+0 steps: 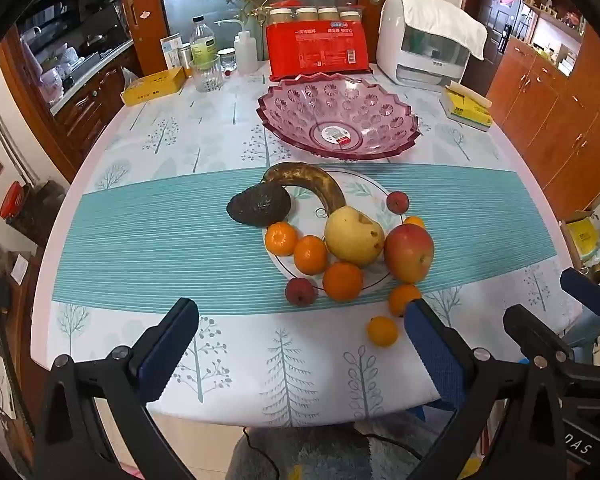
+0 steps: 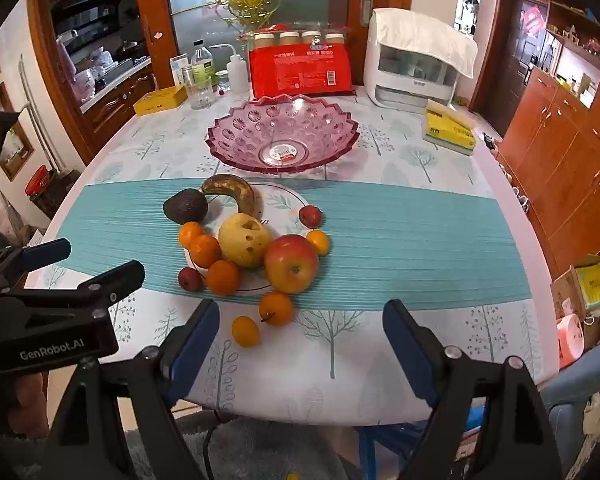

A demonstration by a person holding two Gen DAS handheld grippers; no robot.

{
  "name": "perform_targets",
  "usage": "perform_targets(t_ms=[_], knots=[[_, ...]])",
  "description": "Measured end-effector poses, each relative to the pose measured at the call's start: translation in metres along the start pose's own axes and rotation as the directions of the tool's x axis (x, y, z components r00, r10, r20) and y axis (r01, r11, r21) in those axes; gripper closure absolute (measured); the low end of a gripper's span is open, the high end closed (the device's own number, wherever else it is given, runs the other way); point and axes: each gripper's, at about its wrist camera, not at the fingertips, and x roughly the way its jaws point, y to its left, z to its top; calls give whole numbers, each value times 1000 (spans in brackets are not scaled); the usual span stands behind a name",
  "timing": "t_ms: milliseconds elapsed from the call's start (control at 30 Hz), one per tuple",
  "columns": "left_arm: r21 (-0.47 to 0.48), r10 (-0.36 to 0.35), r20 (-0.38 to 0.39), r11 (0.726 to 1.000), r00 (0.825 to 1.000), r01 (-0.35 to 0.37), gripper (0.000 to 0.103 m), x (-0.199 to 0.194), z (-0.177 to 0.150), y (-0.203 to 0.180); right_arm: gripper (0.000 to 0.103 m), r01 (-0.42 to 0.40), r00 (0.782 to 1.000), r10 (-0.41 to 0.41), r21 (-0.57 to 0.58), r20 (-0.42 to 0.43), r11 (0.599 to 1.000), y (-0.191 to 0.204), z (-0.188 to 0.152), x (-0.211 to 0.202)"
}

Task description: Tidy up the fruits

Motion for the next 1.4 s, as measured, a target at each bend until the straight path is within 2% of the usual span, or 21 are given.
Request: perform_targets(t_ms=[100, 367, 533, 1400], knots=[[-13, -21, 0, 1000, 1000, 21, 1, 0, 0, 1, 18, -3, 1000, 3, 6, 0, 1000, -1, -1, 3], [-19, 0, 18, 1000, 1000, 0, 1, -6, -9, -5, 18, -7, 1000, 8, -35, 19, 999, 5, 1, -6], [-14, -1, 8, 1000, 1000, 1, 1, -7, -3, -3, 18, -10, 1000, 11, -51, 22, 999, 6, -2, -5], [-5, -24, -7, 1000, 1000, 24, 2, 5, 4, -8, 18, 7, 999, -6, -16, 49, 1000, 1, -1, -3]])
